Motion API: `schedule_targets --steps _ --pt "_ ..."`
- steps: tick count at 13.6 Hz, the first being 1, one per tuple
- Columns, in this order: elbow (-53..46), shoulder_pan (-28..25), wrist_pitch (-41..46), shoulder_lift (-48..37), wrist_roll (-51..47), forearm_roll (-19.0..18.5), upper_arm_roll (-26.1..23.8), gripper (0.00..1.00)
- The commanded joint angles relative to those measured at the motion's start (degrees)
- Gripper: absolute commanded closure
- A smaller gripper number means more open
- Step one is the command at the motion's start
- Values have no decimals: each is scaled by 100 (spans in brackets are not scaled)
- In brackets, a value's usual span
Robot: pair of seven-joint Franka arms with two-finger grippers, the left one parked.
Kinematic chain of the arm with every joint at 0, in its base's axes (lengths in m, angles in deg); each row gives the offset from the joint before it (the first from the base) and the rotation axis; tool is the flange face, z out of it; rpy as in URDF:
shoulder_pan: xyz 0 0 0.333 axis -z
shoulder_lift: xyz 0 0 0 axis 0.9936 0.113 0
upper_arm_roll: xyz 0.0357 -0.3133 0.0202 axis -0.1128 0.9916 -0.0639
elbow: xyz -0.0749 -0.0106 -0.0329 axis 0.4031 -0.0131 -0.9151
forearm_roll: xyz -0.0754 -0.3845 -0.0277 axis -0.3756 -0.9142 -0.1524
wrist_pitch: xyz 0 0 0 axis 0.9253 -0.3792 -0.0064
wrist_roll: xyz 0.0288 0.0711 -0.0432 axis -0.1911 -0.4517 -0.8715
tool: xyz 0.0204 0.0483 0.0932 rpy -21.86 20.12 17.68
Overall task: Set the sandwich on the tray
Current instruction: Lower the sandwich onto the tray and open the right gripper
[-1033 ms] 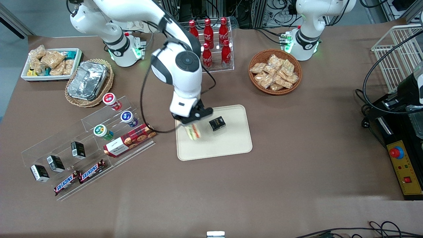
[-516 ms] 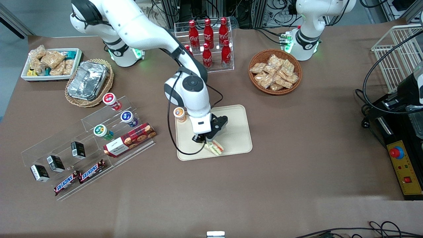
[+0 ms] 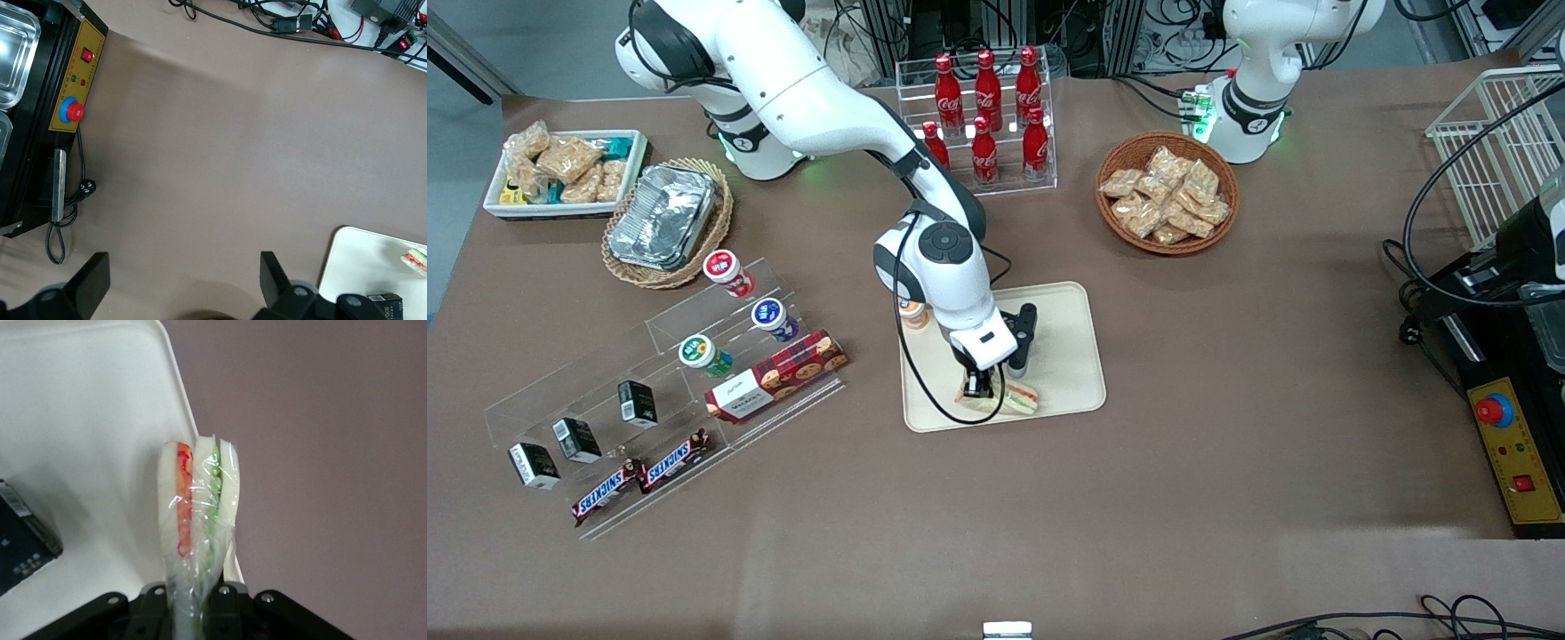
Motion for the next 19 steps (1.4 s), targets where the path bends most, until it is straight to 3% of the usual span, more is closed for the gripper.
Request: schedule_targets --steps 1,7,8,9,14,17,19 --pt "-92 12 -45 118 598 165 -34 100" --pt "-56 20 -36 179 1083 165 -122 100" --pt "-57 38 -71 188 1014 269 -122 39" --pt "-57 177 -167 240 1135 435 -139 2" --pt "-48 249 -81 171 1259 612 -227 0" --pt "-30 240 839 -363 1189 1296 -201 0" --pt "14 362 1971 -1022 246 1675 -105 0"
